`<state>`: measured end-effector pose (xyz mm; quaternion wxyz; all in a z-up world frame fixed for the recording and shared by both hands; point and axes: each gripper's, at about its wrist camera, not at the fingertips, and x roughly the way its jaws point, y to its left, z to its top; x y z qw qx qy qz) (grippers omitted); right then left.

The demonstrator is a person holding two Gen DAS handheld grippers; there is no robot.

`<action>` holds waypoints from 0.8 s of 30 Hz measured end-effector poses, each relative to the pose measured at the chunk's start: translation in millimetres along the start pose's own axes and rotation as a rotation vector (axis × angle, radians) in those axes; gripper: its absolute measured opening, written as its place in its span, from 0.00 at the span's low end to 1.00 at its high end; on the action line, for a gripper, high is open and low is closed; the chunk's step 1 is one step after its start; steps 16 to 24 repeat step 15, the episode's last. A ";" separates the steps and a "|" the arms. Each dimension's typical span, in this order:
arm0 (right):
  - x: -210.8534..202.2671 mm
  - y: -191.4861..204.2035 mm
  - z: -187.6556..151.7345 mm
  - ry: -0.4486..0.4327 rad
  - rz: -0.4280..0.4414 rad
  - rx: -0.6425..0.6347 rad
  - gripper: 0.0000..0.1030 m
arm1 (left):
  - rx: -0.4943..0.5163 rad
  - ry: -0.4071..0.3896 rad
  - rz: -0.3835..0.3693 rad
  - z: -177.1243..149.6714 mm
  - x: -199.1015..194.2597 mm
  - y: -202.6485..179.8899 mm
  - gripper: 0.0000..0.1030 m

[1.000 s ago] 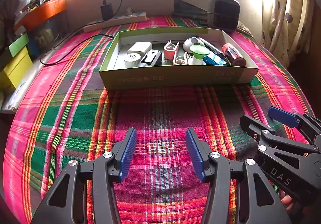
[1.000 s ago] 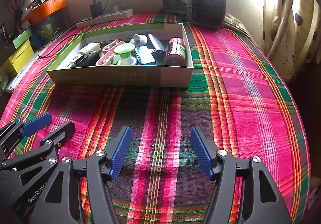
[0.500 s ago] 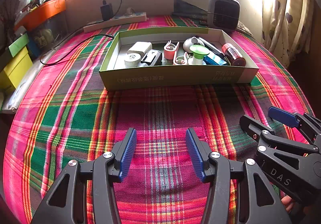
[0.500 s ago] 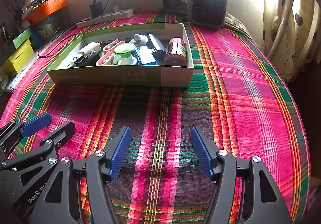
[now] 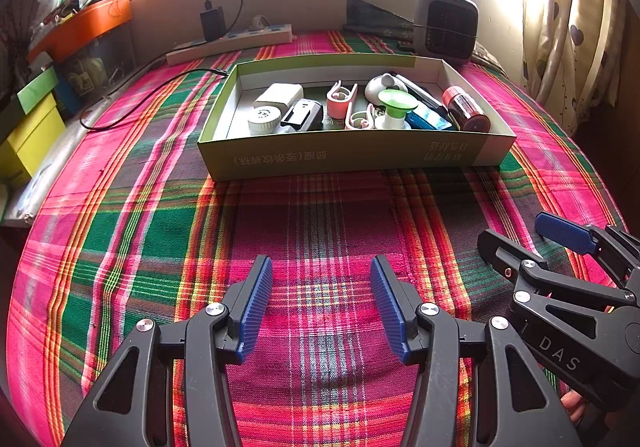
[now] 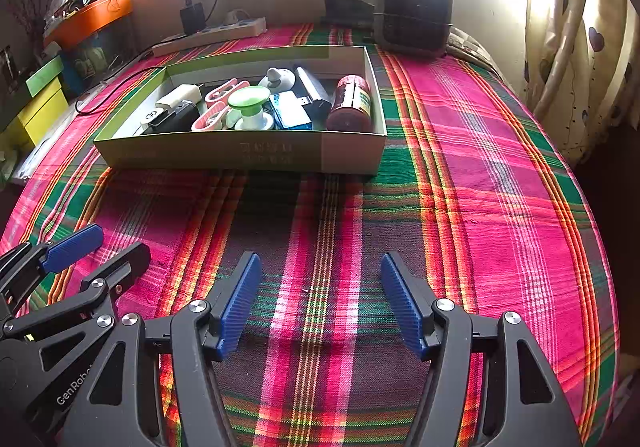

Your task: Organize rigid objects

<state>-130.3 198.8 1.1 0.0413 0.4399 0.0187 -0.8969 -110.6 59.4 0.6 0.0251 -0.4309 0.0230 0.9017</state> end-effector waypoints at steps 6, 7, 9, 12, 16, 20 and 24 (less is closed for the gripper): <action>-0.1 -0.3 0.0 0.000 0.001 0.000 0.62 | -0.001 0.000 -0.001 -0.2 -0.2 1.3 0.49; -0.1 -0.2 -0.1 0.000 0.000 0.000 0.62 | -0.001 0.000 -0.001 -0.2 -0.2 0.9 0.49; -0.2 -0.4 -0.2 0.000 0.000 0.000 0.62 | -0.001 0.000 -0.001 -0.2 -0.2 1.6 0.49; -0.2 -0.8 -0.3 0.000 0.000 0.000 0.62 | -0.001 0.000 -0.001 -0.1 -0.2 0.9 0.49; -0.3 -0.4 -0.3 0.000 0.000 0.000 0.62 | 0.000 0.000 0.000 -0.3 -0.3 1.9 0.49; -0.3 -0.4 -0.3 0.000 0.000 0.000 0.62 | 0.000 0.000 0.000 -0.3 -0.3 1.9 0.49; -0.3 -0.4 -0.3 0.000 0.000 0.000 0.62 | 0.000 0.000 0.000 -0.3 -0.3 1.9 0.49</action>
